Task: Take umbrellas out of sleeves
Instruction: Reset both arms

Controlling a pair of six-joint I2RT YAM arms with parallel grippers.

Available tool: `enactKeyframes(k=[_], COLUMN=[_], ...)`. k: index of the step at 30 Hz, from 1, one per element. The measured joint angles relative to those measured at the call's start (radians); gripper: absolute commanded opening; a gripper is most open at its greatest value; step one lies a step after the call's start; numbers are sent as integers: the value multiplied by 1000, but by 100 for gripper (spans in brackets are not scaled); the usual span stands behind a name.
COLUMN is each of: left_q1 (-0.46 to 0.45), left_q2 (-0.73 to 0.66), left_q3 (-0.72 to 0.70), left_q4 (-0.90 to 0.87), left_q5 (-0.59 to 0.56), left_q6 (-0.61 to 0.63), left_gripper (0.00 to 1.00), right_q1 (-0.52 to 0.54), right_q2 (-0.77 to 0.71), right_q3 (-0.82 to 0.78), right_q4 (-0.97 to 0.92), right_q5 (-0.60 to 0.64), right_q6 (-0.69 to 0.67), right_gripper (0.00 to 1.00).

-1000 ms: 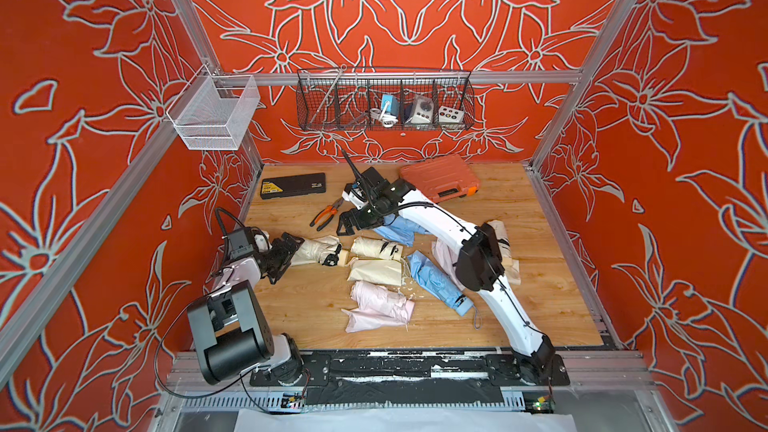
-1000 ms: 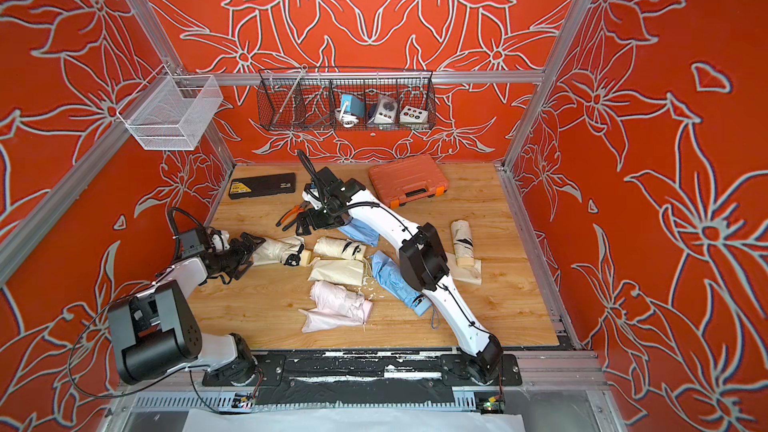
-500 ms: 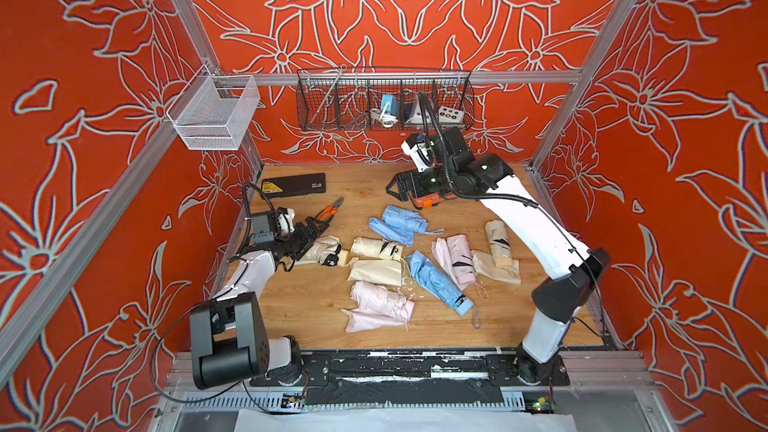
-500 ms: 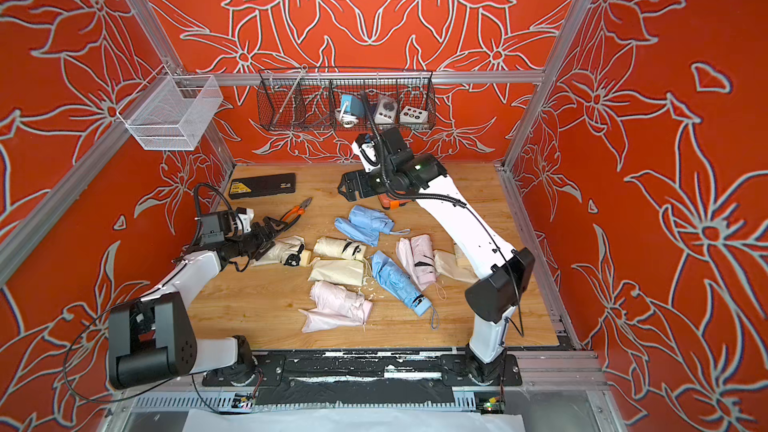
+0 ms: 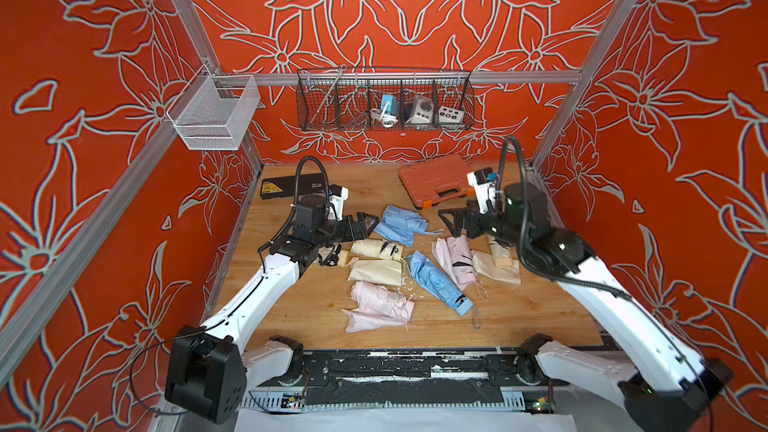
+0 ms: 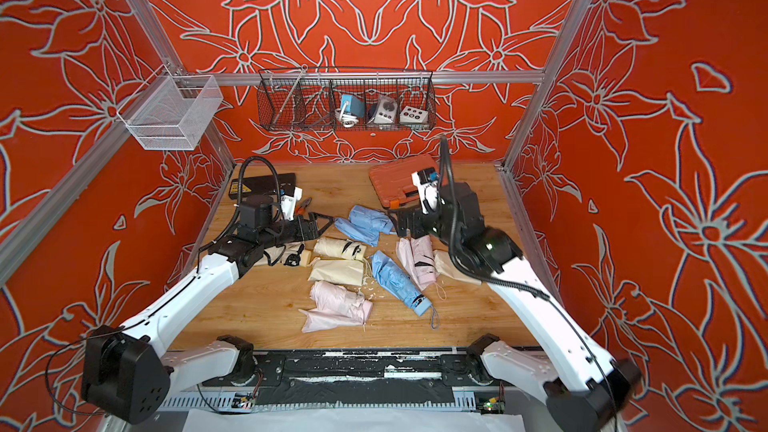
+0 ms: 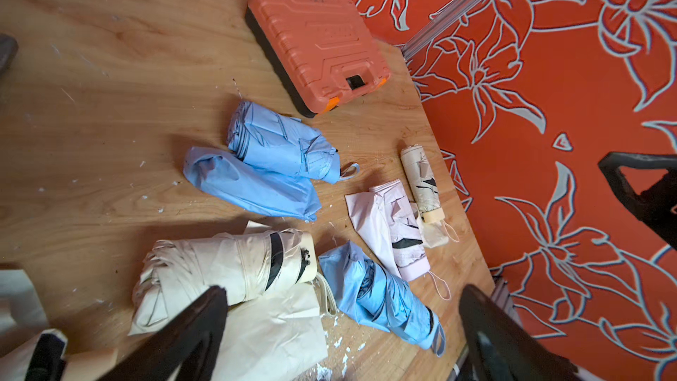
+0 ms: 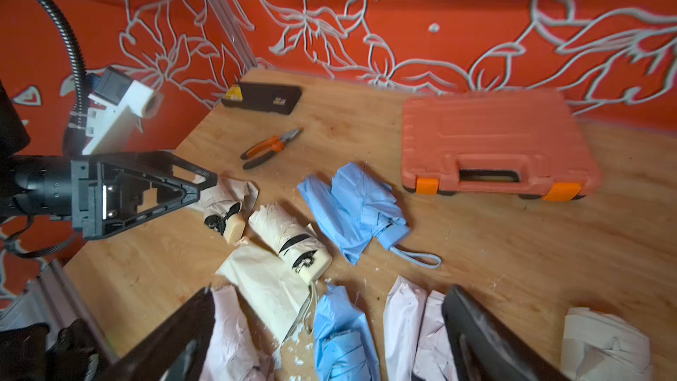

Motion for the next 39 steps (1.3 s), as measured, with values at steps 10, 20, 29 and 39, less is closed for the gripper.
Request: enactKeyframes(k=[10, 20, 29, 39], left_q1=[-59, -60, -60, -60], left_q2=[-397, -710, -782, -790], left_q3=[-308, -511, -527, -543], left_q4=[146, 127, 70, 56], left_q5=[-279, -472, -602, -653], left_q6=[13, 94, 161, 179], left_gripper=[97, 97, 98, 97], right_q1=[0, 0, -10, -99], right_q2=[-309, -468, -522, -373], right_q3=[-319, -492, -566, -620], right_q4=[150, 110, 93, 215], right_q5=[282, 420, 502, 517], right_q6=[-12, -134, -188, -208], right_gripper=[99, 99, 99, 99])
